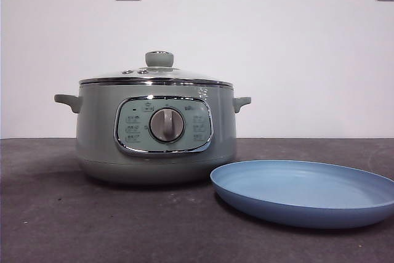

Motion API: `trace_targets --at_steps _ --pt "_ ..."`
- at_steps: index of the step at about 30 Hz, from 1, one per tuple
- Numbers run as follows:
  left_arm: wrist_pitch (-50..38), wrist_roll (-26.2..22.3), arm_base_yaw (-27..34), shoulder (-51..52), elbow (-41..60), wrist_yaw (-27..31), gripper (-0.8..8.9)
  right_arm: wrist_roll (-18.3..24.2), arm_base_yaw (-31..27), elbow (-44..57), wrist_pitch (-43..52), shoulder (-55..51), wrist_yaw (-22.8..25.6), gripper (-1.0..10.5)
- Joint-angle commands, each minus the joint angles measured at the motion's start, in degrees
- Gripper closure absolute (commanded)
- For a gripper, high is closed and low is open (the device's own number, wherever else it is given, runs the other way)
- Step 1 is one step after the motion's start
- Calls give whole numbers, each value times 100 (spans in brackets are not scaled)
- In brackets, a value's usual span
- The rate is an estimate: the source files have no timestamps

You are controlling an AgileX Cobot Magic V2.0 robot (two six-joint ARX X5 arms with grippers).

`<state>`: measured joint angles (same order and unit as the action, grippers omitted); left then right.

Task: Take the potato out from the steamer,put the potato on the plate,close the lid

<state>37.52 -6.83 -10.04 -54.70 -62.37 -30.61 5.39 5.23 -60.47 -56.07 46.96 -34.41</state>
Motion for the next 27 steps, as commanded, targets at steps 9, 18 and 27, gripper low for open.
trace_targets --at_steps 9,18,27 --pt "-330 -695 -870 -2299 -1600 992 73 2 11 -4 55 2 0 316" --pt "-734 -695 -1038 -3724 -2334 1104 73 2 11 -4 74 2 2 317" --pt "-1008 -695 -1200 -4468 -2352 1117 79 4 11 -4 81 94 11 317"
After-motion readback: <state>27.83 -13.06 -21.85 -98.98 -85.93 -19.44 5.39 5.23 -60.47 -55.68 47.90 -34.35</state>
